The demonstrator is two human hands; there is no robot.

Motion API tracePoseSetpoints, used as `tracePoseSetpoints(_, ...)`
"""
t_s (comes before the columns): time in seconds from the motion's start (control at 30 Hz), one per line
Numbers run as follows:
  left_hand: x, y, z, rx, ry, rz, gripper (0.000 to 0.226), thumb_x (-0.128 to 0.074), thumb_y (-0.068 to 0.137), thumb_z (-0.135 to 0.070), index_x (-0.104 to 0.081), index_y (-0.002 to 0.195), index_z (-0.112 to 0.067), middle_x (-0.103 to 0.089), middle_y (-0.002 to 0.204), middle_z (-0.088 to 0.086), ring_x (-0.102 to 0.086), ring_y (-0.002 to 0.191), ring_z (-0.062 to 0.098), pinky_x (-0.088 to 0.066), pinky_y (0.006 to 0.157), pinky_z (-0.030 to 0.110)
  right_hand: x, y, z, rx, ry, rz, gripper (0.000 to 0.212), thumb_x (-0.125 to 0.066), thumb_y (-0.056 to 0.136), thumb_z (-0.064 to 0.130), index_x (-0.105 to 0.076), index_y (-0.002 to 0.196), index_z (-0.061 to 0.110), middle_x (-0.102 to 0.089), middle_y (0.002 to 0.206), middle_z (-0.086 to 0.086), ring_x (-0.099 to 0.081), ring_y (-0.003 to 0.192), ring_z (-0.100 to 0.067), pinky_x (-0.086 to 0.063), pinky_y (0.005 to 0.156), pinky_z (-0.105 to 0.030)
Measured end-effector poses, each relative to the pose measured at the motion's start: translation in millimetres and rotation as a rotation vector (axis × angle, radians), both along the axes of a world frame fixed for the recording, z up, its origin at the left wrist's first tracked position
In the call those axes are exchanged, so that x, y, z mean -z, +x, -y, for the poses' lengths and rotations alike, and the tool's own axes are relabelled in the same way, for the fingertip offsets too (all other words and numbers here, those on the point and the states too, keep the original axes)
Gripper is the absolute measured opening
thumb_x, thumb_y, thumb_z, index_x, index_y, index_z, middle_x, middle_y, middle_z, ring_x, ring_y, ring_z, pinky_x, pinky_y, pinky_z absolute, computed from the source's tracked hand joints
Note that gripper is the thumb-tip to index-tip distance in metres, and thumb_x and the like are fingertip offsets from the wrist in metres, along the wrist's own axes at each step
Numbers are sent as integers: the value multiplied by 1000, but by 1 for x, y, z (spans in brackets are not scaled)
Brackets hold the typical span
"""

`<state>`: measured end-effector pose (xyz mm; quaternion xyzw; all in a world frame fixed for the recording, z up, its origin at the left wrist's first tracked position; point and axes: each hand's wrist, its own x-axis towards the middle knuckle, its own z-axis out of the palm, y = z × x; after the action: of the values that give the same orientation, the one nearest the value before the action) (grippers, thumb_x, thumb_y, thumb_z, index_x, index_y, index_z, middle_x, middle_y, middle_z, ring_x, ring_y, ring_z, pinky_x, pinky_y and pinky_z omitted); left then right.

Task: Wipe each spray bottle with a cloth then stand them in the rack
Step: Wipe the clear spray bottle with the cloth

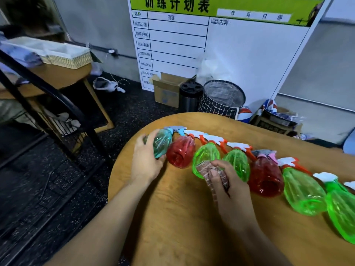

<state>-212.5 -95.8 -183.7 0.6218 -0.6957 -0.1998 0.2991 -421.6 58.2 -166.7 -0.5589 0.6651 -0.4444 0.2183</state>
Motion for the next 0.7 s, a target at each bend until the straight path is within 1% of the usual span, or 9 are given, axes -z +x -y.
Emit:
tracePoseSetpoints(0.1,-4,10,-9,-21,-49,-63,87,-88,85,-18,-42,156,-37,-43,150,12,-51,138,34,-46,118,49,-7,-1,-7,-7,7,42,36,-43,101,58,-58,128,41,-70,91,19,-66,74,-3,-54,67,-30)
tracePoseSetpoints(0.2,-15,24,-34,-85,-108,-238,86,-88,84,-19,-44,156,-31,-48,143,8,-55,131,25,-46,115,40,-24,0,-22,-13,-11,104,29,-46,101,52,-61,123,39,-72,86,16,-68,67,-7,-52,58,-25)
tracePoseSetpoints(0.27,-34,24,-60,-80,-155,-439,82,-90,84,-17,-46,152,-29,-55,141,1,-59,128,18,-47,114,33,-36,1,-37,-15,-26,166,20,-51,104,40,-63,120,38,-72,86,11,-65,59,-8,-50,52,-24)
tracePoseSetpoints(0.37,-68,2,-113,-6,-82,-823,73,-87,85,-1,-48,143,-19,-61,140,2,-68,115,6,-55,99,19,-54,-1,-63,-15,-57,243,17,-54,107,30,-64,118,36,-73,81,4,-63,57,-9,-49,51,-24)
tracePoseSetpoints(0.4,-75,-9,-132,23,-27,-931,72,-89,83,-4,-49,140,-21,-63,139,4,-70,114,6,-57,100,27,-60,-2,-73,-16,-76,266,16,-54,107,29,-64,118,34,-72,80,3,-62,57,-9,-49,51,-24)
tracePoseSetpoints(0.47,-85,-36,-173,98,130,-1151,73,-95,75,-18,-56,135,-29,-71,131,2,-72,120,23,-57,105,52,-71,-7,-96,3,-126,303,13,-54,107,26,-63,116,27,-71,82,5,-62,61,-6,-49,55,-20)
tracePoseSetpoints(0.5,-89,-50,-193,144,221,-1246,72,-96,74,-23,-58,134,-30,-74,128,2,-72,120,30,-57,105,57,-75,-11,-109,22,-156,321,11,-55,107,24,-63,114,24,-70,84,5,-61,63,-4,-49,57,-17)
tracePoseSetpoints(0.6,-102,-93,-256,279,445,-1399,62,-77,80,-23,-57,139,-22,-74,132,7,-72,121,28,-56,106,56,-88,-25,-149,112,-252,398,14,-54,105,29,-64,110,20,-71,88,11,-62,71,-2,-50,65,-17)
tracePoseSetpoints(0.7,-107,-123,-307,391,555,-1385,59,-74,82,-25,-58,138,-20,-75,130,6,-74,116,20,-52,108,53,-98,-48,-193,225,-322,452,20,-51,104,36,-66,111,24,-75,100,9,-68,88,-8,-53,81,-30)
